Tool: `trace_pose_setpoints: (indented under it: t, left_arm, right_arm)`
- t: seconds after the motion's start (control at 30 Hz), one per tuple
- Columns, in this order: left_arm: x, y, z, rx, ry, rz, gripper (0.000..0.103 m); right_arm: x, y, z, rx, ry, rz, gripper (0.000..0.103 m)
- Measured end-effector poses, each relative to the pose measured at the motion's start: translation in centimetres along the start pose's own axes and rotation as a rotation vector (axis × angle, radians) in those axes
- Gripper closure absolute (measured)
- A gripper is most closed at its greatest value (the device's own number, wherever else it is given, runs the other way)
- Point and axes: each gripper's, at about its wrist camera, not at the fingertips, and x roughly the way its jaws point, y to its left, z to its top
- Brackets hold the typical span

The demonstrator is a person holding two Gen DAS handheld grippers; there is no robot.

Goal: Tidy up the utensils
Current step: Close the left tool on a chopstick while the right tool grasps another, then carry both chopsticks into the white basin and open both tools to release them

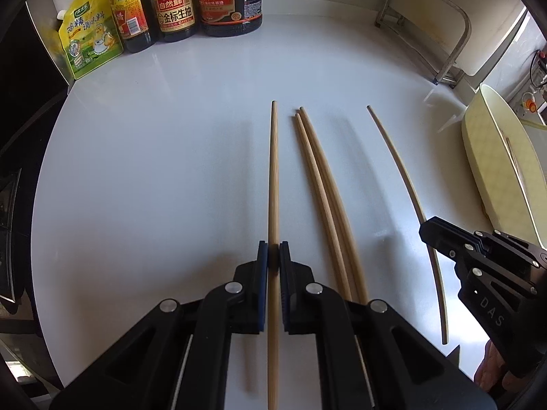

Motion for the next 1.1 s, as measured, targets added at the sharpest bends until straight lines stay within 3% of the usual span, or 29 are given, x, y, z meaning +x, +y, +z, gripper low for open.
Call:
trace_pose_setpoints:
  t: [0.27,0.5,0.83,1.1]
  left_arm:
    - [-1.9,1.0,1.2,-0.017,-0.024,0.025,0.096]
    - [-4.1,-1.5,3.1,0.020,-0.076,0.005,0.096]
    - [-7.8,-10.0,7.2,0.168,-0.159,-0.110,0.096]
    - [-8.9,-17.9,9.4,0.325,-0.186,-0.200,0.096]
  right_arm:
    - [-3.3,-0.1,0.4,0.050,-0.061,0.049,0.097]
    - [-7.2,-1.6,1.1,0.061,-0.143,0.052,0.097]
    - [-12.0,-8.5,1.4,0.207,-0.255,-0.011,0.097]
    - [-13.8,-14.7,0.5,0.342,-0.291,-0.088,0.097]
